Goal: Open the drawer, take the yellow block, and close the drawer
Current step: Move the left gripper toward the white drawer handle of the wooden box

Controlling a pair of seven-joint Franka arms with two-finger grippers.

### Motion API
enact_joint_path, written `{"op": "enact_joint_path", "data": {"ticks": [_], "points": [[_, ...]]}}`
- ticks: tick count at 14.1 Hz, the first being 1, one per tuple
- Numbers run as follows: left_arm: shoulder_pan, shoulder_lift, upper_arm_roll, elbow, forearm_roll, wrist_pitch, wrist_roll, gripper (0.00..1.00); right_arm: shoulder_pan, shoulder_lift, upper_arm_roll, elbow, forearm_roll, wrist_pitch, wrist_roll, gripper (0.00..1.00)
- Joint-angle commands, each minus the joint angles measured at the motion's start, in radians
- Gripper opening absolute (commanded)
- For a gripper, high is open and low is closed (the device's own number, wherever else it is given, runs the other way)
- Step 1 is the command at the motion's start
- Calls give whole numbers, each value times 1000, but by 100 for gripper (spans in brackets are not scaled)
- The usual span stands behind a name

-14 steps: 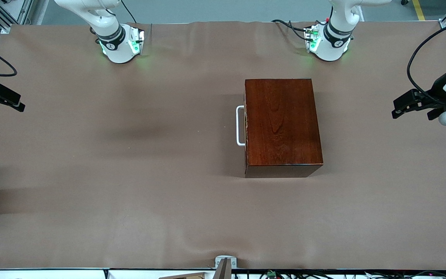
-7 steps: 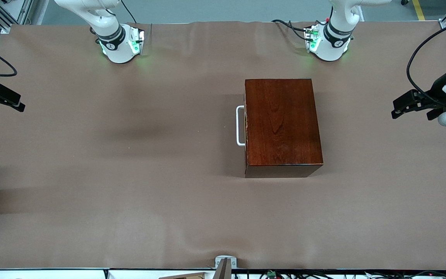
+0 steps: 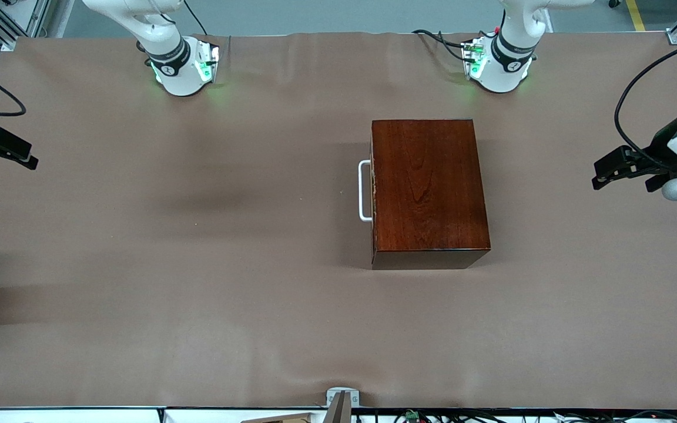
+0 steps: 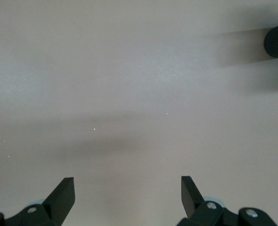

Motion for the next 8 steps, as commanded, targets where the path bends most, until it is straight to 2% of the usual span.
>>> {"op": "enact_joint_path", "data": {"ticks": [1,5,6,8], "points": [[-12,-6,-29,-5,13,11,18,100,-5,10,3,20,-9,-3,-2,100],[-18,0,-78,-3,12,7,-20,100,-5,10,3,20,-9,-3,-2,100],[-20,8,-110,-3,9,12,-53,100,-5,9,3,20,-9,-3,-2,100],[-20,40,-219,10,13,15,-212,100,-5,10,3,20,-9,-3,-2,100]]}}
